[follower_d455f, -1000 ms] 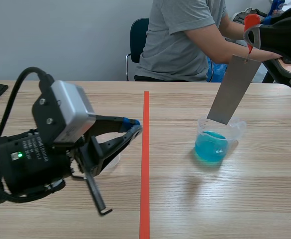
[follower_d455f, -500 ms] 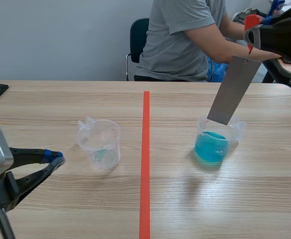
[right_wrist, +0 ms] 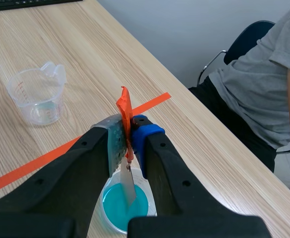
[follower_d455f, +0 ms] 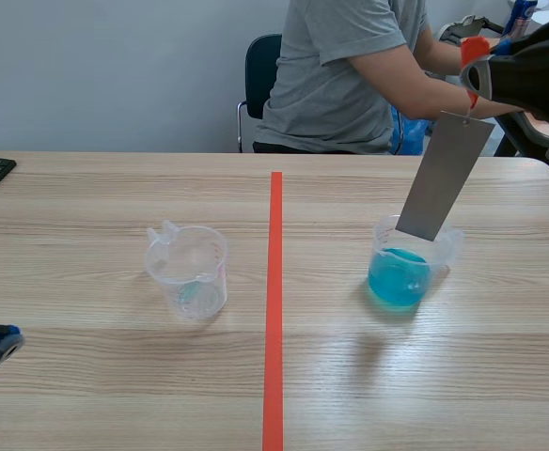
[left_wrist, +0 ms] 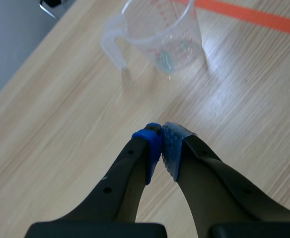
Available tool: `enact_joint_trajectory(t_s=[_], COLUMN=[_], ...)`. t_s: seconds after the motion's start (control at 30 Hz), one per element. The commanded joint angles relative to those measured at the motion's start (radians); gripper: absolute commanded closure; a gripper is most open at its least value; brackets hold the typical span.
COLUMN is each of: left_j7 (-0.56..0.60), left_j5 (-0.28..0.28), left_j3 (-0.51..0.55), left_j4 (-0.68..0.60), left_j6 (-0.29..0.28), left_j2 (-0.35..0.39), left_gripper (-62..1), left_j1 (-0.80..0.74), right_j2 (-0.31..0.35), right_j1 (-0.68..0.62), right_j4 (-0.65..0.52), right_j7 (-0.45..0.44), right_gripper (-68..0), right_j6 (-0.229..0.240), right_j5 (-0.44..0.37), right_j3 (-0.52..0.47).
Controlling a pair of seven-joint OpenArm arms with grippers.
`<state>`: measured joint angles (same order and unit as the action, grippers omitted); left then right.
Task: Do the redox reaction experiment.
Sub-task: 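Point at the plate with the left hand, then lower the plate into the blue solution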
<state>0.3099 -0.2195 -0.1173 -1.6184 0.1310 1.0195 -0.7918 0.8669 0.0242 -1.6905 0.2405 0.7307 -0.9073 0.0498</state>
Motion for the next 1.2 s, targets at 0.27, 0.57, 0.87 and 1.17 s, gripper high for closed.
enact_joint_trajectory(t_s=[0.27, 0.57, 0.87, 1.17], left_j7=[0.065, 0.056, 0.056, 0.056], left_j5=[-0.031, -0.031, -0.031, -0.031], left_j3=[-0.003, -0.003, -0.004, -0.004], left_j4=[0.133, 0.147, 0.147, 0.147], left_j6=[0.002, 0.005, 0.005, 0.005], left_j2=[-0.060, -0.094, -0.111, -0.110], left_gripper=[-3.1, -3.1, -3.1, -3.1], left_j1=[-0.039, -0.039, -0.039, -0.039], right_j2=[0.013, -0.008, -0.064, -0.137], right_j1=[0.021, 0.020, 0.021, 0.029], right_j4=[-0.017, -0.016, 0.044, 0.145], right_j7=[-0.018, -0.018, -0.030, -0.106], right_gripper=[-0.6, -0.6, -0.6, -0.6], right_j6=[0.000, 0.000, 0.000, 0.004], right_j5=[-0.013, 0.026, 0.090, 0.220], right_j3=[-0.005, -0.004, -0.003, 0.050])
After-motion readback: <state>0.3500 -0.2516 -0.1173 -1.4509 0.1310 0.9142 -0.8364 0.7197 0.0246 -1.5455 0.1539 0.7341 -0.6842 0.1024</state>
